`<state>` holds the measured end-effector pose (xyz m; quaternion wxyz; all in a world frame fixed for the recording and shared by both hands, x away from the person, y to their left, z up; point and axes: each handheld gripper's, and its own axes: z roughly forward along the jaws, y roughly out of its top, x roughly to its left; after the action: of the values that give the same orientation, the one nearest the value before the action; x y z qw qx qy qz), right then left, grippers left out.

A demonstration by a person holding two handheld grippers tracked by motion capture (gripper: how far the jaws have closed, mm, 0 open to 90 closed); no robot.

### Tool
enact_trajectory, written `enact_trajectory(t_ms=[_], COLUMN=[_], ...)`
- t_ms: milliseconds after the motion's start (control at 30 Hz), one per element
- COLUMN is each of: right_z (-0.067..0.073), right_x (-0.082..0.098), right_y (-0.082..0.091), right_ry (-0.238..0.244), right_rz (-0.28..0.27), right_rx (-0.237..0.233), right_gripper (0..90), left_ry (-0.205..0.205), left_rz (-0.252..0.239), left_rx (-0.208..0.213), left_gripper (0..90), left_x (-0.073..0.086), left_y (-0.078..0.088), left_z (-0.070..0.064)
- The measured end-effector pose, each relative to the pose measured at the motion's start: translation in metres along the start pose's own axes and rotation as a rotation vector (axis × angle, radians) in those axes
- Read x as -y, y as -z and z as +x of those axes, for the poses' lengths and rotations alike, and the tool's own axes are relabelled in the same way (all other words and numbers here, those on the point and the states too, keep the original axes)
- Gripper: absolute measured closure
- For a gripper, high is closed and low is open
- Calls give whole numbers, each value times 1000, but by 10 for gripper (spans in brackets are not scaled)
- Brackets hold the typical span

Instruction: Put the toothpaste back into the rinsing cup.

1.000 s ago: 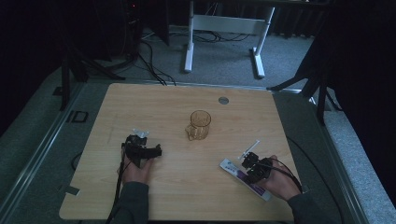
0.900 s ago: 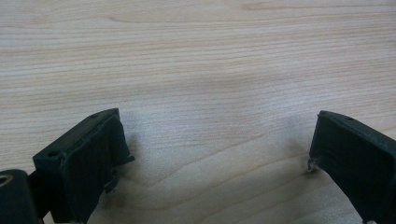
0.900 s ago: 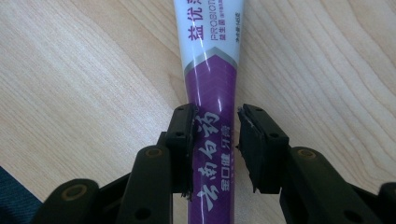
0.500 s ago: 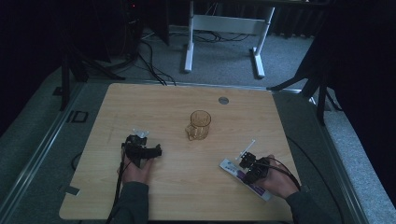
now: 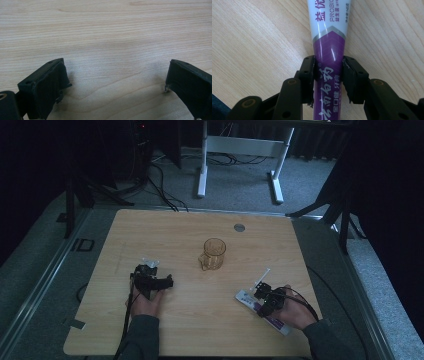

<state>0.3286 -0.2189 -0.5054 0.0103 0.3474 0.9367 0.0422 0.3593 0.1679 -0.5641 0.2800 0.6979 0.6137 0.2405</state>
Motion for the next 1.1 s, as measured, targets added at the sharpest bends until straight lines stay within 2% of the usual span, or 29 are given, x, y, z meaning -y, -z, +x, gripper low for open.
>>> enact_trajectory(t_ms=[800, 1067, 1100], right_z=[-3, 3, 5], right_x=[-6, -8, -8], right_y=[-11, -11, -10], right_ry=[-23, 3, 23], right_rz=[42, 56, 59], right_rx=[-20, 18, 29], right_gripper=[616, 648, 661], left_ry=[0, 1, 0], left_rz=[0, 0, 0], left_rx=[0, 0, 0], left_gripper=[28, 28, 28], left_x=[0, 0, 0], left_y=[0, 0, 0], left_z=[0, 0, 0])
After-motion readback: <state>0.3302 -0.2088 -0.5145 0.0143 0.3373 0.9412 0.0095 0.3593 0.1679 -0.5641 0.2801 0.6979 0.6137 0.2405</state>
